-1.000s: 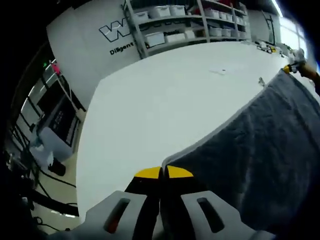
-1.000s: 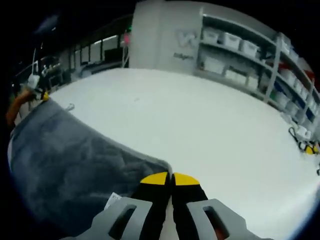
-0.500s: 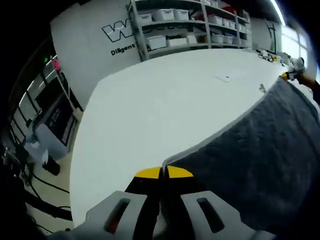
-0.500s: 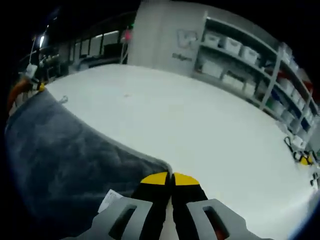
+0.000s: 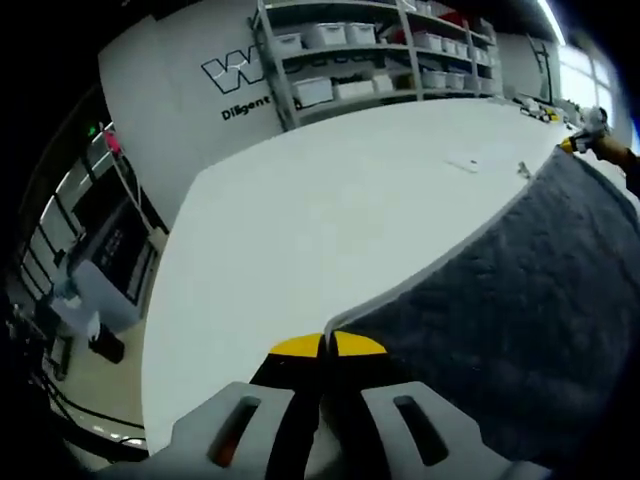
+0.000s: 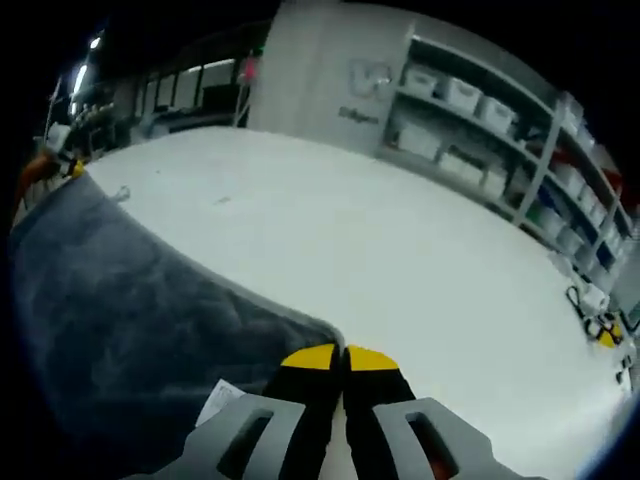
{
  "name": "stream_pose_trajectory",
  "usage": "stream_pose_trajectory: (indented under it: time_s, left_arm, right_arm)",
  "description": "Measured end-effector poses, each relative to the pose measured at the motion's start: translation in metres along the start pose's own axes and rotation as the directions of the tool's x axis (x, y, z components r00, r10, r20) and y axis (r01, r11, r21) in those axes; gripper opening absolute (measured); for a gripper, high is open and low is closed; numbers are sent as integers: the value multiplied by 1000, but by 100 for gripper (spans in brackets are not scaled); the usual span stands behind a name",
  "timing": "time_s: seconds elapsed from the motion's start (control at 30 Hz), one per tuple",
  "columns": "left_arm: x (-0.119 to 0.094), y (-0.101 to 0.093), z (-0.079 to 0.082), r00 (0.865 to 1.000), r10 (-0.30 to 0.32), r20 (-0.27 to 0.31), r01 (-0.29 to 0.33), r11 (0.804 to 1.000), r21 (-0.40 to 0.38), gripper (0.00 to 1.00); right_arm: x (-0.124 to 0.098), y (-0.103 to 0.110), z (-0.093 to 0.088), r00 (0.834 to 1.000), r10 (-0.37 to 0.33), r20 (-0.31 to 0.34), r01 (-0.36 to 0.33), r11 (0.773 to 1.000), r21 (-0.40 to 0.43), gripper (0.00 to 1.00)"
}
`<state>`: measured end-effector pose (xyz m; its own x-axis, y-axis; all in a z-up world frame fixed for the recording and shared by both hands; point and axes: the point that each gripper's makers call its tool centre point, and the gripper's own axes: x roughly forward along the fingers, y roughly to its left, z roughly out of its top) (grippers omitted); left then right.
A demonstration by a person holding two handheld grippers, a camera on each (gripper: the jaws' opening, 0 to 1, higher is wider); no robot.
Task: Open the folded towel by lifting each exposed corner and separating the folded layers until the towel lies flat within the target outline without major curled edges
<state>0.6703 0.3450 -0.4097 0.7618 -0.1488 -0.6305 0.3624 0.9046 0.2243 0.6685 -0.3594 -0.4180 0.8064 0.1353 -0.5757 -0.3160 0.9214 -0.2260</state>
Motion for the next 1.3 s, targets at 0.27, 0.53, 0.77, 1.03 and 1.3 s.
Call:
stream_pose_trajectory:
  time_s: [0.27, 0.53, 0.77, 1.03, 1.3]
  left_arm:
    - [14, 6, 10, 1000, 1, 10, -2, 997, 77, 1]
    - [28, 18, 20, 1000, 2, 28, -5, 995, 97, 1]
    - [30, 15, 23, 999, 7, 39, -12, 992, 128, 1]
    - [34, 8, 29, 1000, 9, 23, -13, 984, 177, 2]
    - [-10, 21, 99, 938, 197, 284, -285, 905, 315, 100]
  right_arm:
    - [11, -10, 4, 1000, -5, -3, 5, 1000, 1, 0]
    - [24, -14, 13, 1000, -10, 6, 10, 1000, 14, 0]
    - [27, -16, 16, 1000, -10, 17, 10, 999, 32, 0]
    - [32, -16, 20, 1000, -14, 14, 14, 1000, -14, 0]
    - [-3, -51, 54, 975, -208, 82, 212, 976, -44, 97]
